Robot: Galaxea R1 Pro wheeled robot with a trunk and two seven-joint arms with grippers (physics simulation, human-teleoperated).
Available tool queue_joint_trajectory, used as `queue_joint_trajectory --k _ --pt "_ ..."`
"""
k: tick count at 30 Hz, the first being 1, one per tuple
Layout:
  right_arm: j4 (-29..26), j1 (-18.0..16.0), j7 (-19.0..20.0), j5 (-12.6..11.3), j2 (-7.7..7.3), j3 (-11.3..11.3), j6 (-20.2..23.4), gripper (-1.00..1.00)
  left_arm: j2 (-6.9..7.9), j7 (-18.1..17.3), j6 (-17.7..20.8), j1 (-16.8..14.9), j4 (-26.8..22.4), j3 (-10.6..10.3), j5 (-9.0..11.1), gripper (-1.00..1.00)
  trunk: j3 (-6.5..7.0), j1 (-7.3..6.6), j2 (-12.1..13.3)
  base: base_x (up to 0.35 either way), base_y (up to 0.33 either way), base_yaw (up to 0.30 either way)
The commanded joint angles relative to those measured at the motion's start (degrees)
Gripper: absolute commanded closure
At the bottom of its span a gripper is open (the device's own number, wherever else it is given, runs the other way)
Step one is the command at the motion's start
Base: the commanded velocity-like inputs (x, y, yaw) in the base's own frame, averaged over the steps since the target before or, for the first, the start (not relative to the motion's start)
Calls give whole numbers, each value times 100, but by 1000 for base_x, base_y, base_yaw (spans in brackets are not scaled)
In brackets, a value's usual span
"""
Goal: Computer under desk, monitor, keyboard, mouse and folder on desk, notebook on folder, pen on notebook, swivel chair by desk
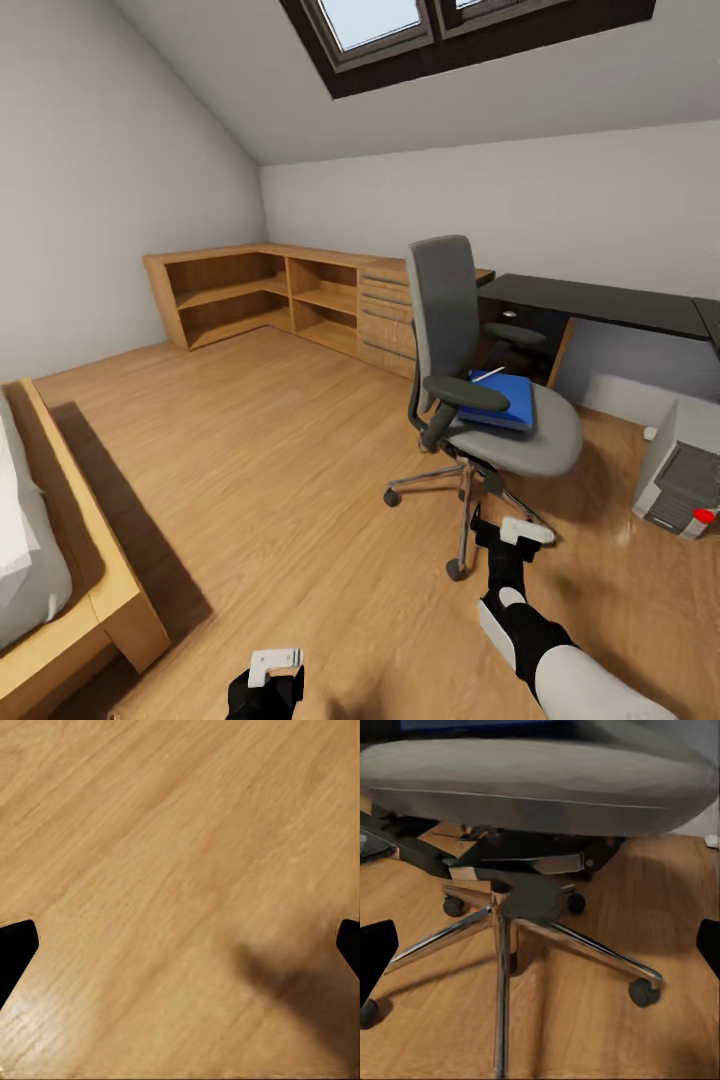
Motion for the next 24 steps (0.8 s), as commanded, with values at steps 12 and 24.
queue_joint_trajectory --k 12,24 --pt "826 0 -9 -102 2 46 -213 -100 12 15 -4 -1 70 -20 32 -100 -5 -5 -2 -185 0 0" --pt "1734 6 -21 -109 34 45 -767 -100 13 19 -10 -1 256 -12 28 -100 157 -202 359 -8 0 0"
